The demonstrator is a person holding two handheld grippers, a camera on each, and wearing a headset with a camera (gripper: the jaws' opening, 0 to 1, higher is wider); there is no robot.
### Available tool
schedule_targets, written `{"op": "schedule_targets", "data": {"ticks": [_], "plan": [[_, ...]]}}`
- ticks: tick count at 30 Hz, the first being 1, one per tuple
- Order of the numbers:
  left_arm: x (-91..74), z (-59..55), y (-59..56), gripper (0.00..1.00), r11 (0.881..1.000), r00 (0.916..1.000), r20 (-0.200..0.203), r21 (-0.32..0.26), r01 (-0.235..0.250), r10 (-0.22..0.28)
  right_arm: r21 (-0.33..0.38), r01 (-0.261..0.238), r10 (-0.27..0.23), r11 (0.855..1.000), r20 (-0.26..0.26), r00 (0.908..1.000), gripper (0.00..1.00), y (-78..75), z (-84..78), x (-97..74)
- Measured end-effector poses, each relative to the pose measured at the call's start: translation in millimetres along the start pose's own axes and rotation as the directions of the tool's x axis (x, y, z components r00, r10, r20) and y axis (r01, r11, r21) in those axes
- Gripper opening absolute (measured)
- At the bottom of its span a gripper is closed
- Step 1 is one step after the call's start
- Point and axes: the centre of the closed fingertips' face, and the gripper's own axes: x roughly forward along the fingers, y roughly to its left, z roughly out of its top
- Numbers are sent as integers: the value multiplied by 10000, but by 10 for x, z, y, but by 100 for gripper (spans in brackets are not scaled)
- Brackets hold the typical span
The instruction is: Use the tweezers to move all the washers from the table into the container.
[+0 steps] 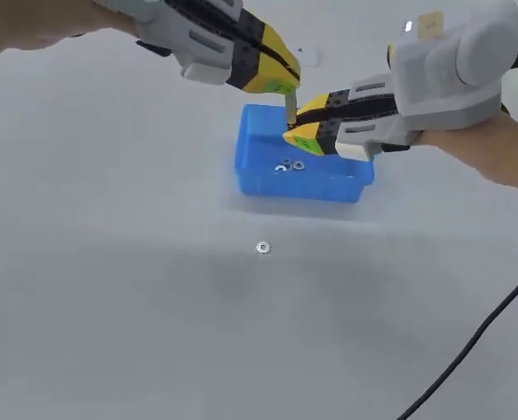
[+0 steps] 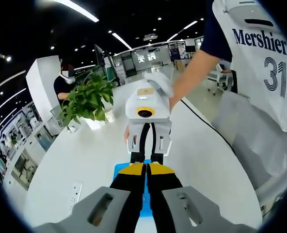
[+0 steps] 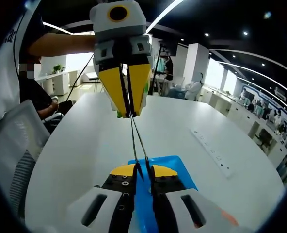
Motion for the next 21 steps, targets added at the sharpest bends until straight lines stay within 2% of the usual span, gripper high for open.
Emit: {"op": "schedule_targets", "data": {"ticks": [4,10,12,13,14,21], "plan": [[-18,47,-107,5,9999,9999,-32,44,154,-154,14,-217,217,9998,85,9997,12,133,33,-34],[-8,49,-270,5,9994,9994,-71,-72,349,-350,126,-478,478,9988,36,9989,13,309,20,-56],[-13,39,-344,5,9990,9990,-74,-137,430,-431,126,-622,622,9980,-8,9981,13,398,6,-53],[-17,9,-346,5,9986,9988,-53,-236,481,-483,150,-732,732,9972,-20,9973,13,454,-1,-48],[-17,-15,-344,5,9984,9987,-57,-270,497,-499,155,-772,773,9969,-37,9970,13,487,-10,-40],[-18,-111,-540,5,9959,9983,-52,-694,572,-577,373,-1072,1078,9935,-160,9940,13,698,-84,35]]}}
